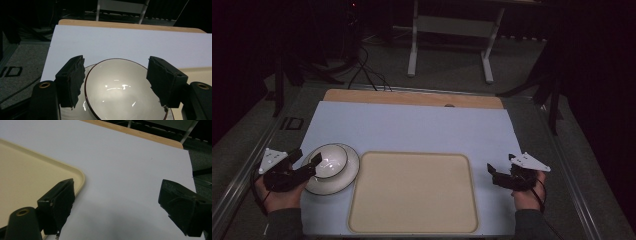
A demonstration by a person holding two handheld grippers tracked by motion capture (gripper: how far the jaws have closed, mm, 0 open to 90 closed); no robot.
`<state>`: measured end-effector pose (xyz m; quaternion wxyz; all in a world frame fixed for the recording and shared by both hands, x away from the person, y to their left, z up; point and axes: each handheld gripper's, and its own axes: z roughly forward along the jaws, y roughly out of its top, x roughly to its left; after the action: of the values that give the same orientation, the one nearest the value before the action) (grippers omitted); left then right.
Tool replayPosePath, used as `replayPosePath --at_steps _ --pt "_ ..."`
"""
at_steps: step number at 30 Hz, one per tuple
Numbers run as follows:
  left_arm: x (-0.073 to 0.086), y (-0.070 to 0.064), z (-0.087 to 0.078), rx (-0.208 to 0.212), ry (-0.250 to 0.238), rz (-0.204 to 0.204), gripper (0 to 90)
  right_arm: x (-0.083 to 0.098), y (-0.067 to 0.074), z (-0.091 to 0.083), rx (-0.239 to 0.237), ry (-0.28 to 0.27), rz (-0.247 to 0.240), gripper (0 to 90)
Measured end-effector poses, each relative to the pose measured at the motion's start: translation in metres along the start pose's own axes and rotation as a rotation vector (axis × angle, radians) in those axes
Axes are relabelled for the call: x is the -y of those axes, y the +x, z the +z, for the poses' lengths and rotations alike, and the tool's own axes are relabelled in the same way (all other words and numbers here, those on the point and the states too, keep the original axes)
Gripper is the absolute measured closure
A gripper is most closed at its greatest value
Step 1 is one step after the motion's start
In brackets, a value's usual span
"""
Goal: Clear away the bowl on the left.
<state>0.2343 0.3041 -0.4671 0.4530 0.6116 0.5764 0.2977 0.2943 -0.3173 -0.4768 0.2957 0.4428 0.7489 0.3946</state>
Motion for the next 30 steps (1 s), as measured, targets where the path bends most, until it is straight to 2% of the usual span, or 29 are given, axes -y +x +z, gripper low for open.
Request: replayPosePath --at_steps 12,22,24,25,26,30 --pt "0.0 0.0 0.0 0.0 0.001 0.0 31.3 0.0 0.001 -0.001 0.001 -0.011 -0.004 13.3" --pt "0.002 0.003 0.005 -0.014 0.029 -0.008 31.3 -0.001 0.0 -0.001 0.003 -0.015 -0.001 13.3" --pt "0.002 0.005 0.007 -0.027 0.042 -0.013 31.6 -0.001 0.0 -0.002 0.003 -0.015 -0.001 13.3" --pt "0.003 0.007 0.011 -0.051 0.06 -0.008 31.8 -0.001 0.0 -0.001 0.003 -0.015 -0.001 13.2" --pt "0.003 0.007 0.011 -0.051 0.06 -0.008 32.2 -0.001 0.0 -0.001 0.003 -0.015 -0.001 13.2" --pt "0.006 0.01 0.02 -0.069 0.113 -0.016 32.8 -0.001 0.0 -0.001 0.003 -0.016 -0.003 13.2"
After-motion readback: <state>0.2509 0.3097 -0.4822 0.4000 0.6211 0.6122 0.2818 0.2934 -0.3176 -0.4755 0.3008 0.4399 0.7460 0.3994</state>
